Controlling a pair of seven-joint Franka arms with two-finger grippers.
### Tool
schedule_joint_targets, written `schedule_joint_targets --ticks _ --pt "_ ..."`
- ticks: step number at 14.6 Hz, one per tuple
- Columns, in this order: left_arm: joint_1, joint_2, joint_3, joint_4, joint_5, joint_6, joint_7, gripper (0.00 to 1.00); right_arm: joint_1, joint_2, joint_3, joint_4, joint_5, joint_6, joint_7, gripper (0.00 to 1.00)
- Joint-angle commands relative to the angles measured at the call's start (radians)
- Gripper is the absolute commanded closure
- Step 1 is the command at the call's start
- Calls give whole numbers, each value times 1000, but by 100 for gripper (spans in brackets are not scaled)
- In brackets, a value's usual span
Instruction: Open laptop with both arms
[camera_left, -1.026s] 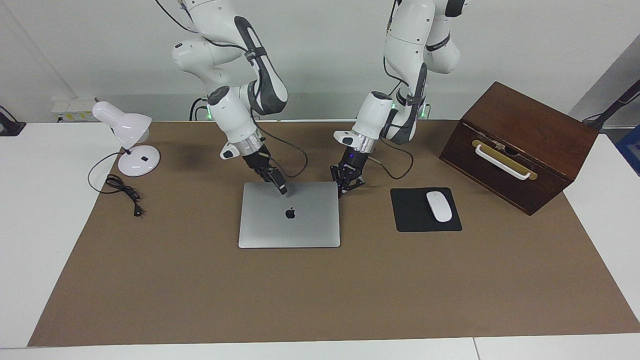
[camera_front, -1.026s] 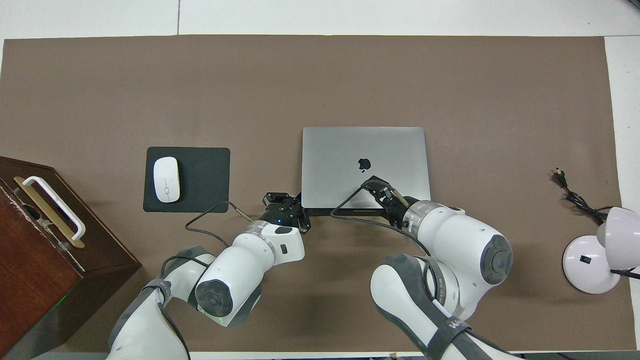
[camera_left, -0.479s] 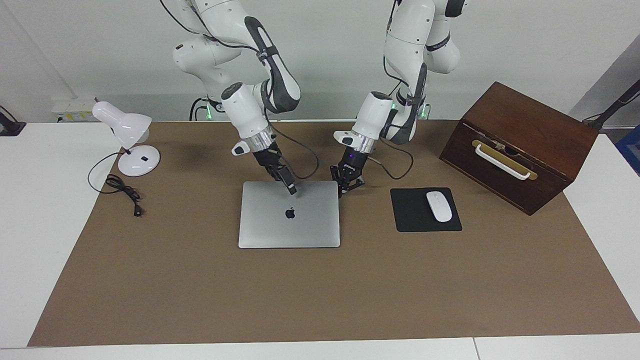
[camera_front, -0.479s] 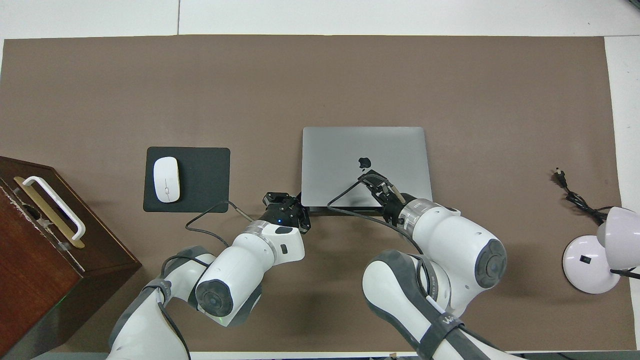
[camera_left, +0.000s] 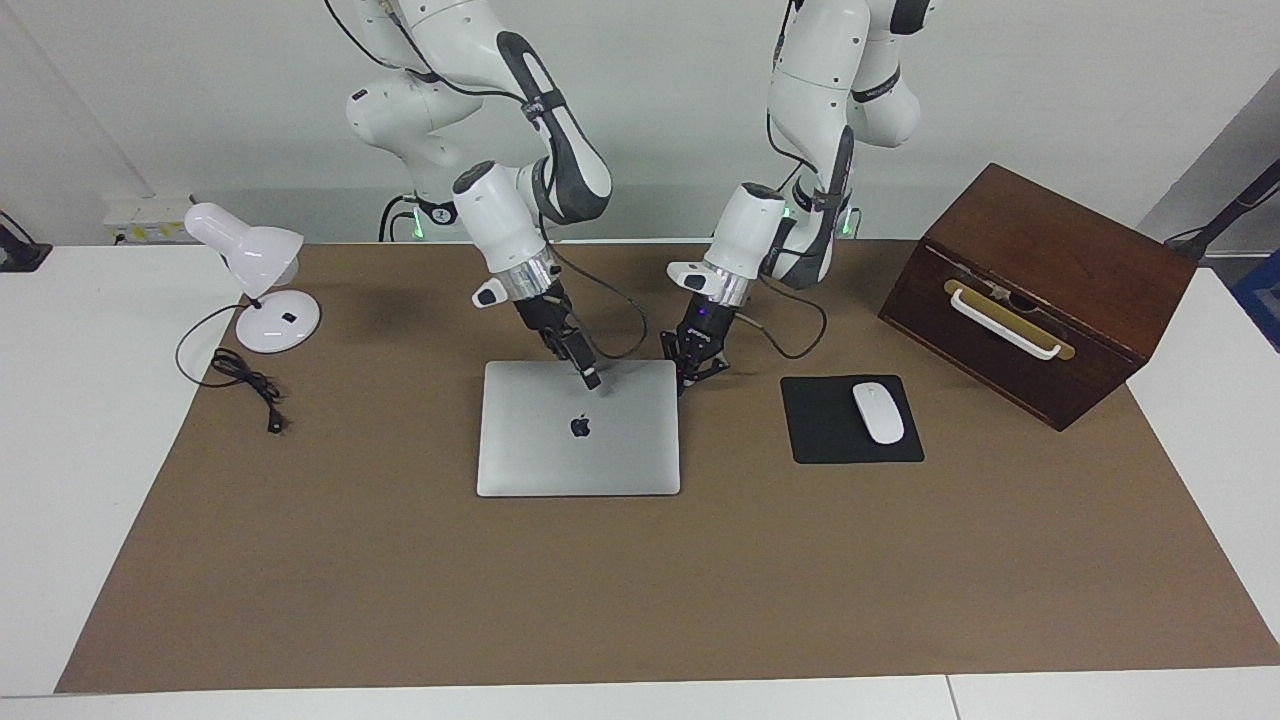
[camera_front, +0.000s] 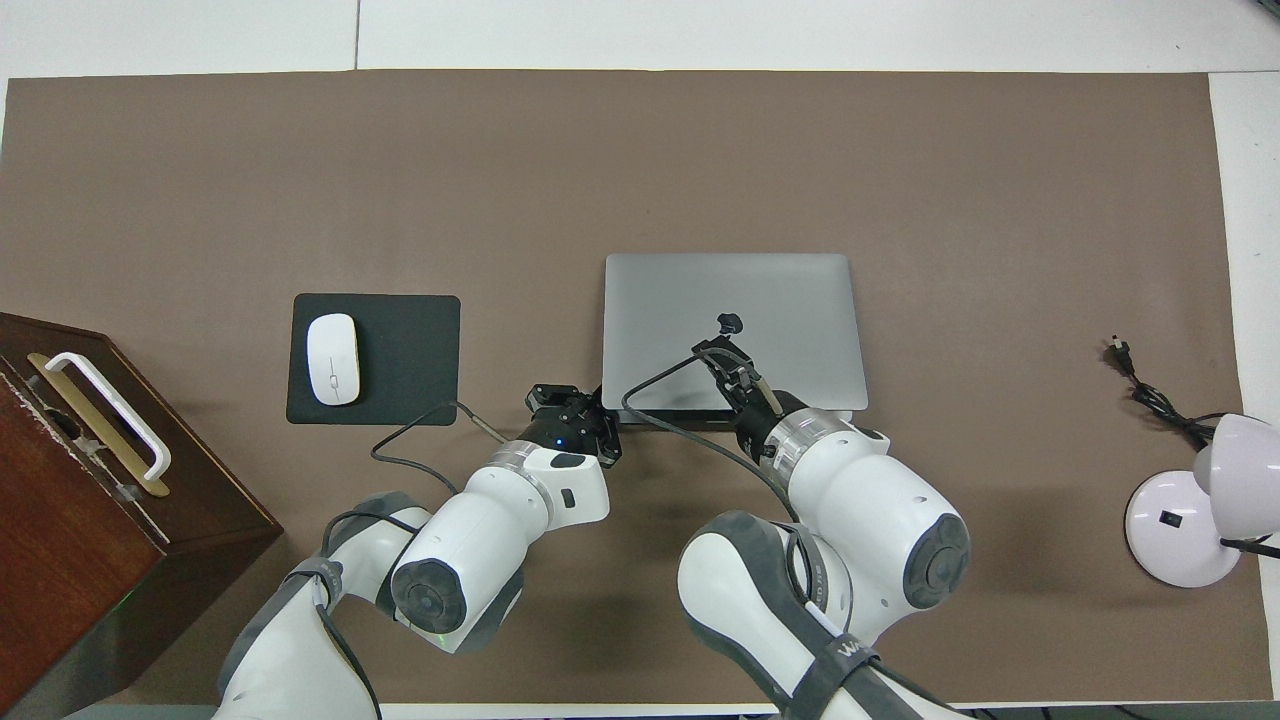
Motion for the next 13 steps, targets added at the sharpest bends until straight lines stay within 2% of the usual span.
schedule_joint_targets --ticks 1,7,13 --pt "-31 58 13 42 -1 16 7 100 32 26 1 38 36 76 -1 0" --pt "-35 64 13 45 -1 16 7 100 77 49 1 61 36 234 4 0" --pt "-37 67 13 46 -1 16 7 100 83 73 1 108 38 251 4 0"
